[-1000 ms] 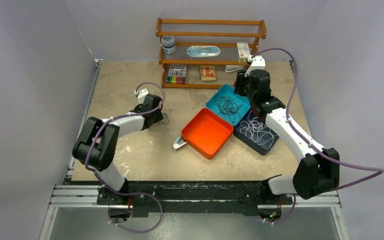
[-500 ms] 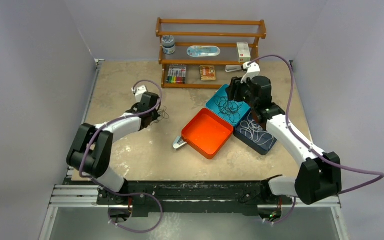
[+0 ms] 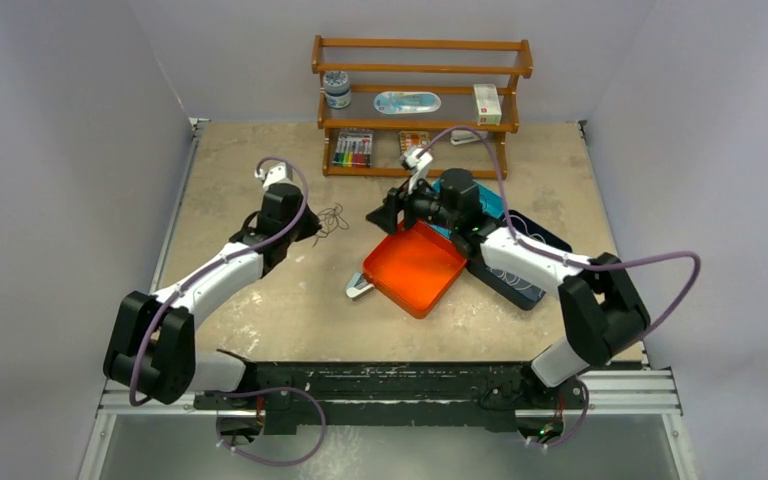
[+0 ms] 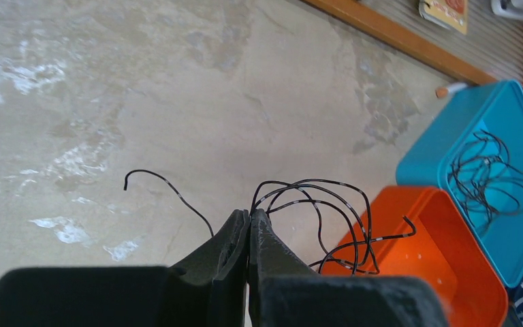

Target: Untangle the cables

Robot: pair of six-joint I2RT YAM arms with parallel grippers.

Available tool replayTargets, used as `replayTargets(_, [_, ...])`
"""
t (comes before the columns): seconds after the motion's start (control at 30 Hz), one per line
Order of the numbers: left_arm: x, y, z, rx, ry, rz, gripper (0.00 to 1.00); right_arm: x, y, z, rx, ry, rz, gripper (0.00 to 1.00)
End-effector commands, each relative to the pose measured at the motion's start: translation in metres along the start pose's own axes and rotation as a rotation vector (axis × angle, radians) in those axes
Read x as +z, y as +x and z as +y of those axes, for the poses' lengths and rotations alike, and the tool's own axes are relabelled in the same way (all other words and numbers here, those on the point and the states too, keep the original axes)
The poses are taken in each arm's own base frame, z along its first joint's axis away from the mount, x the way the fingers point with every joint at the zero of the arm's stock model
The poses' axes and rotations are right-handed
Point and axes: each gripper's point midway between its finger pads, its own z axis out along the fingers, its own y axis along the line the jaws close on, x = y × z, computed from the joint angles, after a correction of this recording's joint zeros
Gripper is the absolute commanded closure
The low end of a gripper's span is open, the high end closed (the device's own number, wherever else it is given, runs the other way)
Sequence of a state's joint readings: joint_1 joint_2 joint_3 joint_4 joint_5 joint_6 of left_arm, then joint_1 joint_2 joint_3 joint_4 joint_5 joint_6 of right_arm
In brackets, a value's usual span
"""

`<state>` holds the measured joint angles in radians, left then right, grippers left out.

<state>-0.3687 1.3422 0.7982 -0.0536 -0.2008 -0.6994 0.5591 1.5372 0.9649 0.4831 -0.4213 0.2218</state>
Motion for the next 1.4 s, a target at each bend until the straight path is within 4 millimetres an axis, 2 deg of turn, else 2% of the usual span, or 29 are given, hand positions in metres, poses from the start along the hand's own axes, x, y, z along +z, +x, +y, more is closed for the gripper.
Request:
replayTargets(0.0, [-0.014, -0.002, -0.029, -0.049, 0.159, 0.020, 1.00, 0.017, -0.044, 0.043, -0.159, -0.149, -0.141, 0.32])
replayTargets(0.07, [-0.016, -0.001, -0.036, -0.062, 0.197, 0.028, 1.00, 0.024, -0.039, 0.045, -0.163, -0.162, -0.137, 0.32])
replayTargets(0.37, [-0.021, -0.001, -0.044, -0.077, 0.251, 0.025, 1.00, 0.039, -0.031, 0.041, -0.164, -0.170, -0.124, 0.49])
replayTargets(0.67, [-0.018, -0.001, -0.046, -0.083, 0.253, 0.028, 1.00, 0.046, -0.020, 0.053, -0.188, -0.256, -0.094, 0.44])
replayTargets(0.93, [-0.019, -0.001, -0.047, -0.081, 0.263, 0.028, 1.00, 0.054, -0.011, 0.046, -0.171, -0.230, -0.081, 0.51])
replayTargets(1.17, [-0.020, 0.000, -0.047, -0.083, 0.269, 0.026, 1.00, 0.069, -0.008, 0.039, -0.156, -0.224, -0.080, 0.59])
replayTargets(1.27, [-0.021, 0.000, -0.047, -0.082, 0.272, 0.022, 1.00, 0.072, -0.011, 0.038, -0.152, -0.222, -0.089, 0.69])
replayTargets(1.37, [-0.021, 0.001, -0.045, -0.083, 0.266, 0.019, 1.00, 0.066, -0.022, 0.040, -0.155, -0.209, -0.130, 0.88])
